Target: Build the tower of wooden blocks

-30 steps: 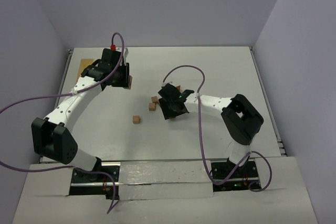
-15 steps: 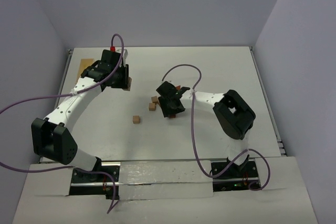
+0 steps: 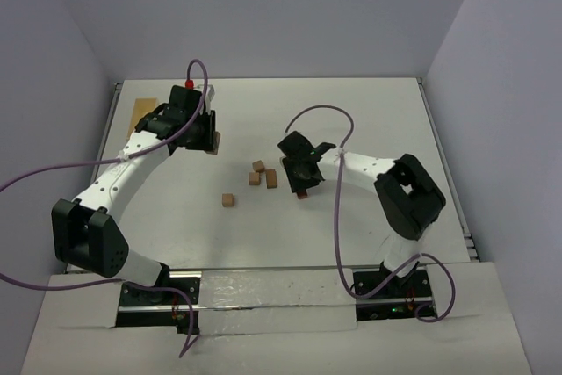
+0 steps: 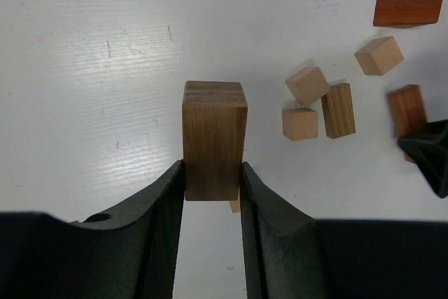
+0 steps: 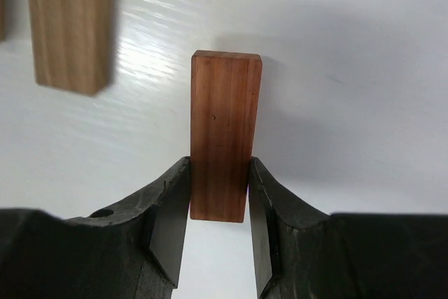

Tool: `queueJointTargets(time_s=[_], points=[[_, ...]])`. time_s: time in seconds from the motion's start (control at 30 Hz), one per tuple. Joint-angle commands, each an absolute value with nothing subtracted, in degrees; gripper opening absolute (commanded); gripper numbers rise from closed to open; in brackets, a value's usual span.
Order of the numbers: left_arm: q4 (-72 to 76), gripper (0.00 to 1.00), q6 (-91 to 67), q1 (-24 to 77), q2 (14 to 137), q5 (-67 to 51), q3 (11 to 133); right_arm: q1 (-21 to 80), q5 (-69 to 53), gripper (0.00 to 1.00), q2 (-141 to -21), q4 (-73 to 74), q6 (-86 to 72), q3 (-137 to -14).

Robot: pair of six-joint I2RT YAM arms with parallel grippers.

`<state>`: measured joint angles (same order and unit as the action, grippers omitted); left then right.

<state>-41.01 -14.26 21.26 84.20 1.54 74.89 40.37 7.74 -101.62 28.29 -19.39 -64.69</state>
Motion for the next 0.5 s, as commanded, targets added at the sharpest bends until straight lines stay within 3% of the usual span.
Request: queueJointTargets(time_s=[0.0,0.17,0.47], points=[[-38.41,0.00,-13.09,20.83,81.92,0.33,74.71,32.74,6.92,0.00,-92.89,28.12,-11.66,-64.52],[-37.86,0.00,-11.85,20.74,81.88,-2.23,74.06,22.98,5.57,0.00,-95.27,23.02,-1.58,-68.89],[-40.14,0.00,-8.99,20.31,81.99,-5.82,76.31,19.95,-4.78,0.00,-114.76,28.20,10.99,-88.68]])
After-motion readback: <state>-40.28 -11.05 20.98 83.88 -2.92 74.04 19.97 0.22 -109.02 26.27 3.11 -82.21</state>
